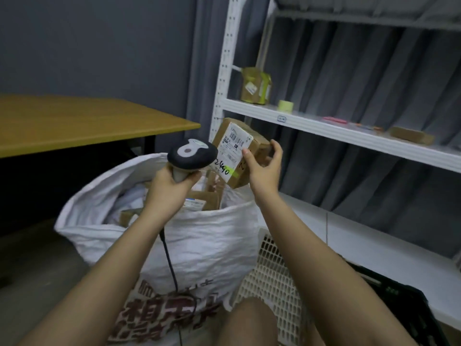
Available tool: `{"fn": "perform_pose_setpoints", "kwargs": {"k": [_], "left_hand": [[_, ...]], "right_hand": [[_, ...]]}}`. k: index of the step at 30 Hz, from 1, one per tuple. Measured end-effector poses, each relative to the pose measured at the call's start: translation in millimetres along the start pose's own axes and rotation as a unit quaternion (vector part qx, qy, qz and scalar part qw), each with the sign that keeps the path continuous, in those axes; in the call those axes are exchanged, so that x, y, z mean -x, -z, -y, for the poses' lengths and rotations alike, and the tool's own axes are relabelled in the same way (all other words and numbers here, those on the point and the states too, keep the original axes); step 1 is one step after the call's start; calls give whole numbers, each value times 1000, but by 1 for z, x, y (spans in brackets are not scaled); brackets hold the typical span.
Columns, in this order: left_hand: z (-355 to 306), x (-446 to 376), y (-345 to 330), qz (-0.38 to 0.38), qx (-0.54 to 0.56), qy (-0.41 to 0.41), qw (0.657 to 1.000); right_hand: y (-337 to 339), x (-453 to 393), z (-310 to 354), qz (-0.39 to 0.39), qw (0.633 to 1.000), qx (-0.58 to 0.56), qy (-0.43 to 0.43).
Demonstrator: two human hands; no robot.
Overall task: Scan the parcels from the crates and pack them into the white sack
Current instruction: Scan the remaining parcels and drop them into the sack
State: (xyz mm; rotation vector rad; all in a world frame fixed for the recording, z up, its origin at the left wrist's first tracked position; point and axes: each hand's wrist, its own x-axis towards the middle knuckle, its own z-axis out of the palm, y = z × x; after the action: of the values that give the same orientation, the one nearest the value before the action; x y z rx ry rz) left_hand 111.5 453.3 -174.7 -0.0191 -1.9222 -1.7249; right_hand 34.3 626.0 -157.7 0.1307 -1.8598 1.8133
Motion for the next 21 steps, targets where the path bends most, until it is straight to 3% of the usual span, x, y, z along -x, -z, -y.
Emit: {"fn": "perform_pose_setpoints", "kwargs": {"k": [3, 7, 17, 21], "left_hand": [[9, -9, 28, -32, -7, 17, 999], [26, -18, 39, -41, -1, 35, 999], [55, -32, 5, 11, -12, 49, 999], [60, -33, -5, 40, -17, 37, 998]], "right_hand": [[-30, -9, -7, 46, 993, 101, 48], [-43, -25, -30, 102, 953, 275, 73], [-33, -57, -75, 101, 840, 533, -7], [-36, -73, -85, 141, 757, 634, -71]]}}
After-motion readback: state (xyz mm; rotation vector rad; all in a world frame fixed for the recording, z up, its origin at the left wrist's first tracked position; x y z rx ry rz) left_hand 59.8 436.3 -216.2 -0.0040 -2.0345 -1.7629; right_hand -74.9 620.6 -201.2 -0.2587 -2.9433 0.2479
